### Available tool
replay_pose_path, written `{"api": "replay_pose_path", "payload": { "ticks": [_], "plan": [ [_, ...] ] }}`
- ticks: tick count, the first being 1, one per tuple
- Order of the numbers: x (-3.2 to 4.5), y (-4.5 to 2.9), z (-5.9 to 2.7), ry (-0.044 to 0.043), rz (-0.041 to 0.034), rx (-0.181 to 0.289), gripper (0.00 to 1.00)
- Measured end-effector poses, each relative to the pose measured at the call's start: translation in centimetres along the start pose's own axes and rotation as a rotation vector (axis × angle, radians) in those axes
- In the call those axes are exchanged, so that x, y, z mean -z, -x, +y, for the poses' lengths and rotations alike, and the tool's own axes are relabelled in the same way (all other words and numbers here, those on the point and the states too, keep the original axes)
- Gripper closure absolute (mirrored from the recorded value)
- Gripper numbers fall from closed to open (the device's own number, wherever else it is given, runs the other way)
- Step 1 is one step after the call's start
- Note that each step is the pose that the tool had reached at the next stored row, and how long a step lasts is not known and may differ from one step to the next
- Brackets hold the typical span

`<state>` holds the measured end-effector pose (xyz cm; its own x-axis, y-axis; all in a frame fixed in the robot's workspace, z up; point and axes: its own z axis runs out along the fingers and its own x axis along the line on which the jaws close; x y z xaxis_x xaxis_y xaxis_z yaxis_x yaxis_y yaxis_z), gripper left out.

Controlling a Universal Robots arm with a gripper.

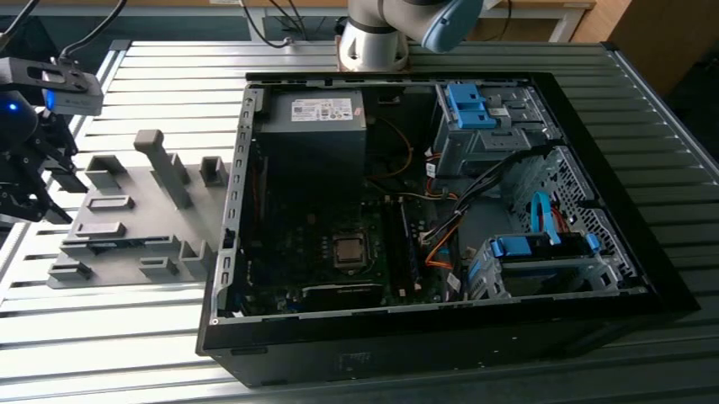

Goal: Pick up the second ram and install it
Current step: 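Pick up the second ram and move it above second insertion slot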

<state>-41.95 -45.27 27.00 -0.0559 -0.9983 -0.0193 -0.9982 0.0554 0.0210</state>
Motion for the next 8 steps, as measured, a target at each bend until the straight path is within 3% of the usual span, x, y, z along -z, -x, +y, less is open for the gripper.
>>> {"api": "replay_pose_path", "payload": {
  "ticks": [8],
  "plan": [
    [-0.67, -0.01, -0.01, -0.0003, -0.0004, -0.012, 0.49]
  ]
}}
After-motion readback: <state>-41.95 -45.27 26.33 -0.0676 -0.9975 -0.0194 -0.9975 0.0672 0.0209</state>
